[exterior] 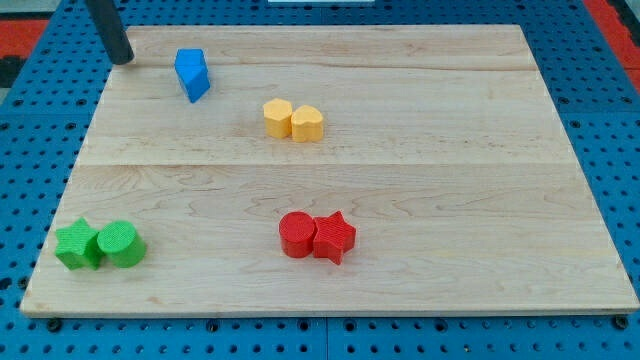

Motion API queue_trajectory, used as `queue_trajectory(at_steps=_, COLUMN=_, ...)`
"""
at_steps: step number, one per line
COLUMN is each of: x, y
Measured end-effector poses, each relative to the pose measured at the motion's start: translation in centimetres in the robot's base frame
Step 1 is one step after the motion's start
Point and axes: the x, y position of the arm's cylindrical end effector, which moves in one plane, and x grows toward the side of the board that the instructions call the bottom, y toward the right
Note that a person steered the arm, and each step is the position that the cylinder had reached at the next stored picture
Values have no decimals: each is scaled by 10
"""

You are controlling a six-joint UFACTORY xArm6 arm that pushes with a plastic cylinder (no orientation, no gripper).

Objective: Push the cube parallel to the right of the red star

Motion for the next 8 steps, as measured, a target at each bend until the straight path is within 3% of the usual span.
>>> queue_trajectory(at_steps=3, x=10, y=182)
queue_trajectory(at_steps=5, x=-5, y=121)
queue_trajectory(at_steps=8, x=-15, y=323)
